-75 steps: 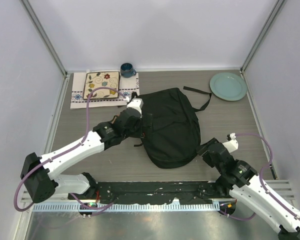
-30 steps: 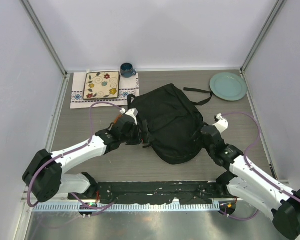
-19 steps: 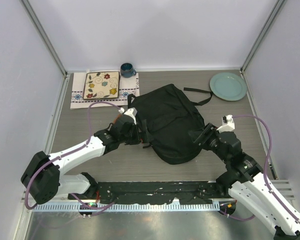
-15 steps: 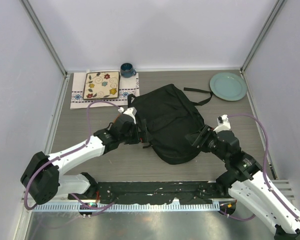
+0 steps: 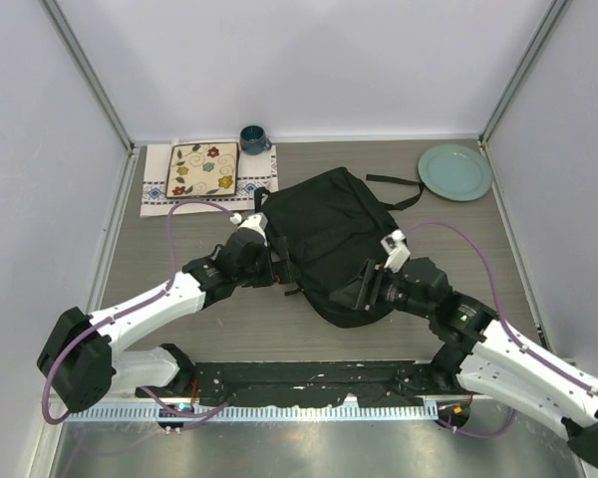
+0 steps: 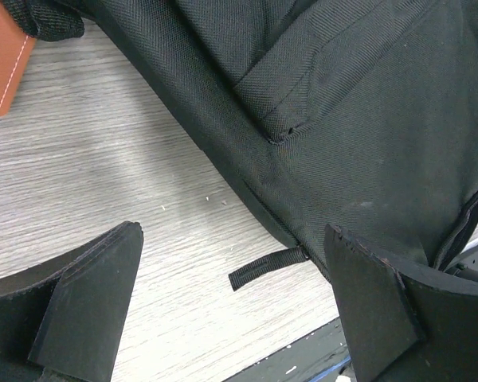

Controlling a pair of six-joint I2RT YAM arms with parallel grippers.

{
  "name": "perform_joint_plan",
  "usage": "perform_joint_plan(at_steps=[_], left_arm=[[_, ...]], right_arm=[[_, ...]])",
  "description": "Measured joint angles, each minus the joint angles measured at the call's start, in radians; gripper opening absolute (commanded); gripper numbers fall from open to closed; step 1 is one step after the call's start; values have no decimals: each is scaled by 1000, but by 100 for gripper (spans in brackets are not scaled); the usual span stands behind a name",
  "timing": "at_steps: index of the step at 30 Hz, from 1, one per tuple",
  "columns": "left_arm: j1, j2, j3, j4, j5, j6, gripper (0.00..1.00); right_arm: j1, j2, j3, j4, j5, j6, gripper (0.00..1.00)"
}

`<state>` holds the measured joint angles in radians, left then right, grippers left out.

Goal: Pack the student bag
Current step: Zip the student bag at the center of the board.

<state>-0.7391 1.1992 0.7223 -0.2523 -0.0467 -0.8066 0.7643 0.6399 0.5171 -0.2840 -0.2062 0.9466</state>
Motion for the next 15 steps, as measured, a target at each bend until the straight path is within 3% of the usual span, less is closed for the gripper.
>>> perform_joint_plan(at_steps=[6,15], left_arm=[[0,0,13,-16,-14,0,100],[0,0,14,-31,-21,0,100]], right_arm=[[204,132,1,34,92,1,61],[256,203,5,38,229,-11,62]])
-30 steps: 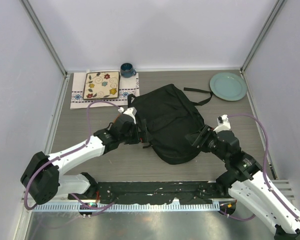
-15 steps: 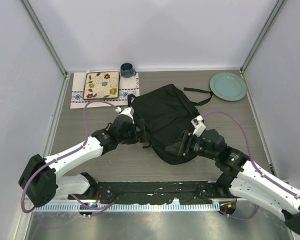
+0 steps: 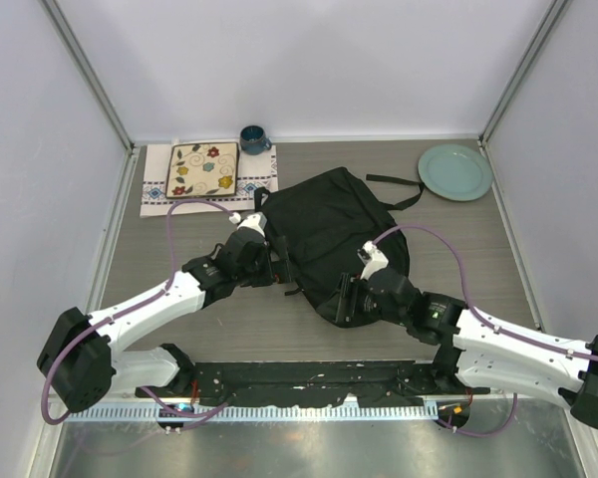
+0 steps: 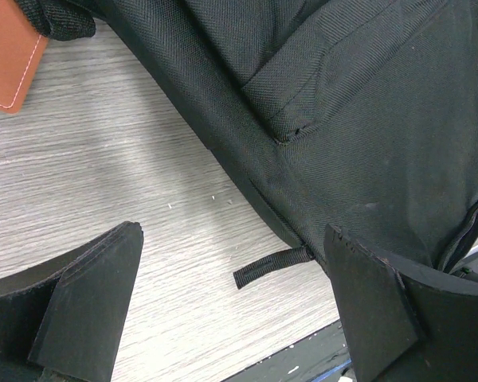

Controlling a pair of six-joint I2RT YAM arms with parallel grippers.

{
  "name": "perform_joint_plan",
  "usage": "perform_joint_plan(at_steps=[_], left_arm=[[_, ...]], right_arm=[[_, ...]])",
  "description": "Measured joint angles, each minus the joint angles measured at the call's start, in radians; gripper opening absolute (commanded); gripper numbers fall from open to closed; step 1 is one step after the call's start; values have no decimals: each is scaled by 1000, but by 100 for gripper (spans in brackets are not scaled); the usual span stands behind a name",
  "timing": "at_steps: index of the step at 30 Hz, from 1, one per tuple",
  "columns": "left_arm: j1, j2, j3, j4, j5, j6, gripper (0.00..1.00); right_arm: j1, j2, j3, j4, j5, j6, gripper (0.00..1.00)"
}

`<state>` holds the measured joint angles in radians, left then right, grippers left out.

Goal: Pack the student bag
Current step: Zip the student bag at the center of the board.

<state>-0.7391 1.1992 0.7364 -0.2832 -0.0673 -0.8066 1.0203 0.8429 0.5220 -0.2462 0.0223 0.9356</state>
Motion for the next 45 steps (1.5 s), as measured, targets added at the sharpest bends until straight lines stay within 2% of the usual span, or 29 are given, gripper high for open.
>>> perform_joint_plan(at_steps=[11,18,25,33,39,42,45], left_arm=[[0,0,0,-3,-1,0,99],[0,0,0,-6,-4,0,100],[0,0,0,-6,-3,0,100],[0,0,0,-6,-3,0,100],[0,0,0,-6,-3,0,100],[0,0,0,-6,-3,0,100],[0,0,0,-6,-3,0,100]], right_arm=[[21,95,40,19,115,-51,62],[39,37,42,7,140,-100,63],[41,10,66,-56,147,-239,63],[41,100,91,-78,130,-424,64],[43,190,127,-84,145,-513,56],[45,215,136,-87,160,-540,46],[45,223,144,-91,172,-560,32]])
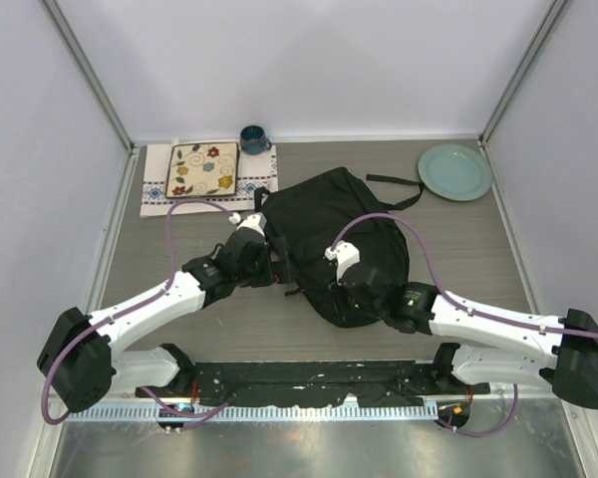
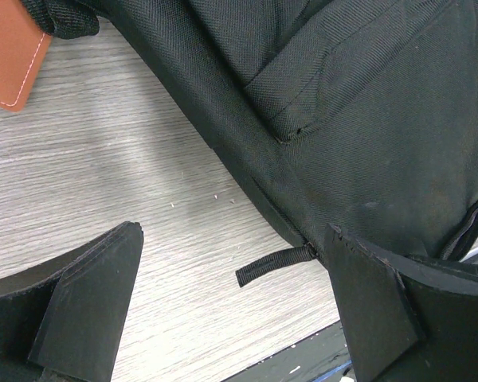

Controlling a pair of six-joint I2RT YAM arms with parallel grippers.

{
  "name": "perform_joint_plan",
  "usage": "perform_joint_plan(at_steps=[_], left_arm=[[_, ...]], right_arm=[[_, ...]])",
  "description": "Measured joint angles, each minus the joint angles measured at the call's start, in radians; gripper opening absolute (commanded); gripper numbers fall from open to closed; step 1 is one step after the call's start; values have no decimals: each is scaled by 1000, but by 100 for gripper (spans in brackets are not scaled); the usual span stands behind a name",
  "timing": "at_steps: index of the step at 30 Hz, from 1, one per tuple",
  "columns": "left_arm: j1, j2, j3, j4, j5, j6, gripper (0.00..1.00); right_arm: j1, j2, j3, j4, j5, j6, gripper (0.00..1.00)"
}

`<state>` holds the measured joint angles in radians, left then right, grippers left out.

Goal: Pack the student bag
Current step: Zip the student bag at the center of the board.

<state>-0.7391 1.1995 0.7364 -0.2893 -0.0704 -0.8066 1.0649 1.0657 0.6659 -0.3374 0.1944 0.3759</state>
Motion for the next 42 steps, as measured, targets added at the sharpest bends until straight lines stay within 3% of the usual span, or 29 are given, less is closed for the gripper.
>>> perform_joint_plan(at_steps=[3,6,11,14,15,18,21,29,35,40,42], left_arm=[[0,0,0,0,0,0,100],[0,5,0,0,0,0,100],[0,21,0,0,3,0,99],[0,23,0,0,4,0,100],[0,23,0,0,4,0,100],[0,23,0,0,3,1,99],[0,22,0,0,2,2,100],[21,29,0,17,-8,-6,100],[83,87,-50,171,28,-64,99],[111,156,-113,327,68,-131,88],[111,176,-130,379,84,-154,78]], right_arm=[[0,1,3,0,8,-12,13],[0,6,4,0,12,-22,1],[0,35,4,1,14,-29,1],[6,54,6,3,22,-29,11],[11,60,8,3,26,-29,22],[18,56,9,2,32,-26,37],[21,13,9,-8,34,-16,45],[21,-216,31,-21,68,92,47],[68,-240,-20,43,135,359,47],[228,-239,-105,81,267,547,47],[292,-208,-104,93,326,594,47]])
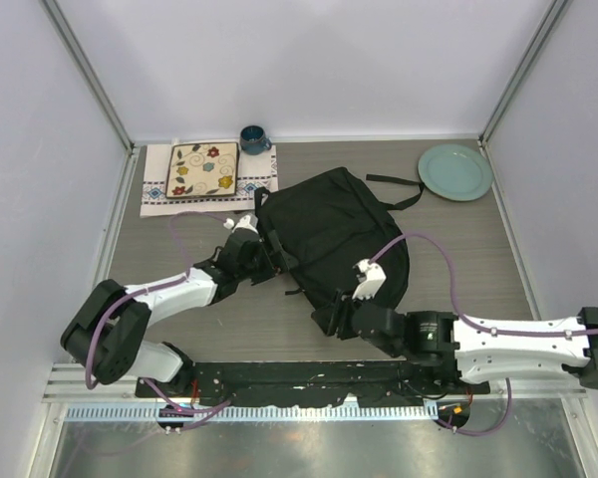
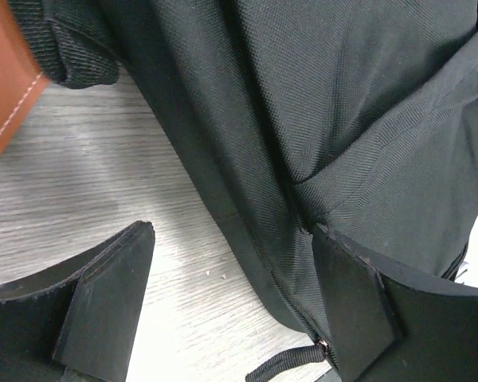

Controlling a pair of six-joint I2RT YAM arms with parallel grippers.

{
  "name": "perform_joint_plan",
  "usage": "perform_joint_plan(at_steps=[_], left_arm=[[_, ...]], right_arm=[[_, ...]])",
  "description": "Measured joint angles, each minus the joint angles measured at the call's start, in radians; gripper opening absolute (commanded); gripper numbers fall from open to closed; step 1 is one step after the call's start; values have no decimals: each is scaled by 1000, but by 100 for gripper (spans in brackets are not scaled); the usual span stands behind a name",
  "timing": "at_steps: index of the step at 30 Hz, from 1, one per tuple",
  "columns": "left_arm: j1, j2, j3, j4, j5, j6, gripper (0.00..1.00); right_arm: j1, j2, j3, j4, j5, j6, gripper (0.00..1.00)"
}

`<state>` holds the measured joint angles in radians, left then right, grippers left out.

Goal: Pack the student bag
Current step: Zip the student bag at the center of the board.

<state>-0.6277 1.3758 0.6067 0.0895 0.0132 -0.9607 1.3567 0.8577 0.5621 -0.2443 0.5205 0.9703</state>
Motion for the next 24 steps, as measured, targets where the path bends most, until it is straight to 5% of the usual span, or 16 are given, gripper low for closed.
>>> perform_joint_plan(at_steps=[5,10,24], left_arm=[[1,60,-15,126,39,-43,42],[0,84,-15,194,72,-59,17],[2,70,-14,201,102,-42,0]], right_arm=[[96,156,37,21,116,169,45],[108,263,88,5,214,381,49],[108,415,199,-117,352,738,58]])
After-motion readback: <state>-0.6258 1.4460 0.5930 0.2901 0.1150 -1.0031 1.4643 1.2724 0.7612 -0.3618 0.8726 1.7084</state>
